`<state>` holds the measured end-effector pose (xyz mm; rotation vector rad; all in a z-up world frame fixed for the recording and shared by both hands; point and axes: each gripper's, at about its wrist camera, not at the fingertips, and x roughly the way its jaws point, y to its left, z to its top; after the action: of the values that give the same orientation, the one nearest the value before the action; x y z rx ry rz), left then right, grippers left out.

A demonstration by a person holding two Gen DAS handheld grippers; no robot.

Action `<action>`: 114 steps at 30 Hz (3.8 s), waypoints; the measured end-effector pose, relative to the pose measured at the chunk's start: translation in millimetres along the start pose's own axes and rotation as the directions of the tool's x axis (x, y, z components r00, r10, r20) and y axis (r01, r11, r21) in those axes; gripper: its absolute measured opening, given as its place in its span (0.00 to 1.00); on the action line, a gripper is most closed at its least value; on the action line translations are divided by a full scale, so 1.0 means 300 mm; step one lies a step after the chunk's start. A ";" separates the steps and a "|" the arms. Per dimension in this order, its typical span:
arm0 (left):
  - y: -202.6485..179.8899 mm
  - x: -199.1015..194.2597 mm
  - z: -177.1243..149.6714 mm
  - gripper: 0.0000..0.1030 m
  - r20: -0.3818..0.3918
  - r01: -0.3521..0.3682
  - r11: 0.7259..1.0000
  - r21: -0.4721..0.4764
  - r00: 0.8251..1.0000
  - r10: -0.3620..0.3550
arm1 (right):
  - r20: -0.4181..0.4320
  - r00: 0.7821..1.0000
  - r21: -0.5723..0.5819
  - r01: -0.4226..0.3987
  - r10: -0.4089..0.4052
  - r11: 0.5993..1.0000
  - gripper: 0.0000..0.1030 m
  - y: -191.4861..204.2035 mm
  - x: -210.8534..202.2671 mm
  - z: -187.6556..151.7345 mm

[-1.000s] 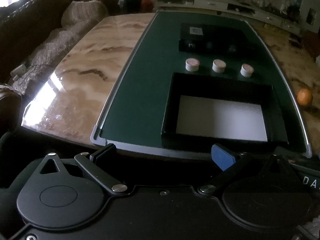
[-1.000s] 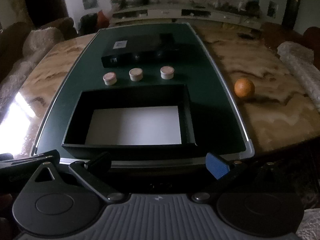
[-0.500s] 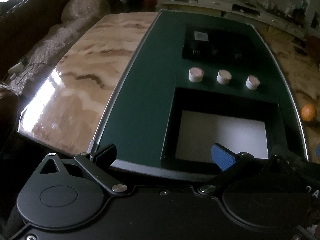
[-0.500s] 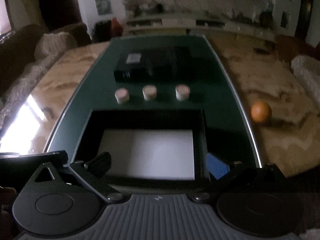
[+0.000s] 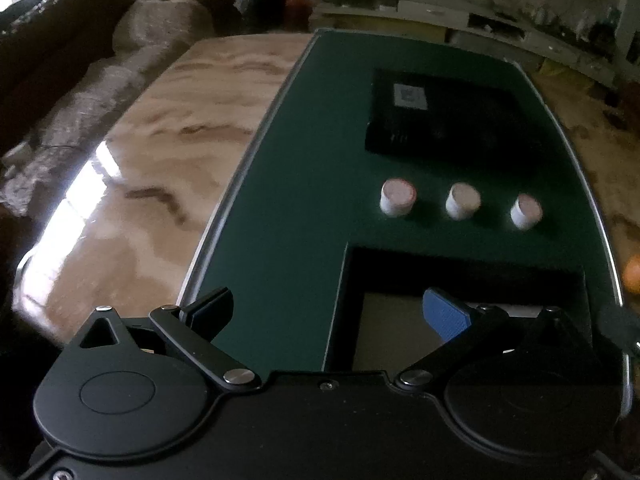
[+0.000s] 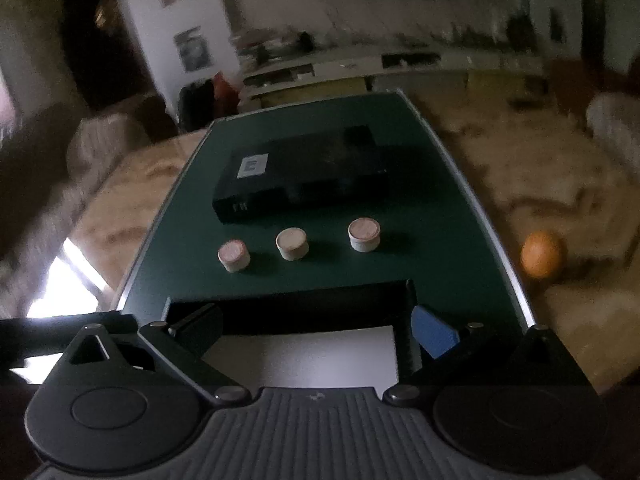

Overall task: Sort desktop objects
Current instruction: 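Reach the left tool to the nearest cream cap and grasp it, then carry the cap into the black tray and open the left tool, then grasp a second cream cap with the right tool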

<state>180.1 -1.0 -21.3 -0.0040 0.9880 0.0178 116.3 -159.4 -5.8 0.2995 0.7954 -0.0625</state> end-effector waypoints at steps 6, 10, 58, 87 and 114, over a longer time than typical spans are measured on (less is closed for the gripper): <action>-0.049 0.214 0.143 1.00 -0.034 0.037 0.999 -0.012 0.999 -0.037 | -0.027 1.000 0.076 0.000 0.002 0.997 1.00 -0.094 0.077 0.024; -0.102 0.355 0.221 0.96 -0.063 0.081 0.997 -0.017 0.995 -0.082 | -0.060 0.998 0.112 -0.020 0.027 0.994 1.00 -0.136 0.143 0.029; -0.171 0.277 0.214 0.39 -0.147 0.158 0.983 0.097 0.979 -0.143 | -0.059 0.998 0.155 0.025 -0.016 0.988 1.00 -0.221 0.255 0.021; -0.186 0.304 -0.149 0.40 -0.283 0.117 0.973 0.201 0.957 -0.056 | -0.060 0.998 0.112 0.035 -0.028 0.993 1.00 -0.198 0.285 0.049; -0.075 0.103 -0.151 0.69 -0.139 0.144 0.987 0.069 0.981 -0.133 | -0.232 0.966 -0.065 0.106 -0.119 0.992 0.78 -0.143 0.739 0.244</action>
<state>159.6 -23.6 -72.0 -0.0015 1.1200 -0.1515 315.3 -208.8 -125.5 0.2141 1.0481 -0.1146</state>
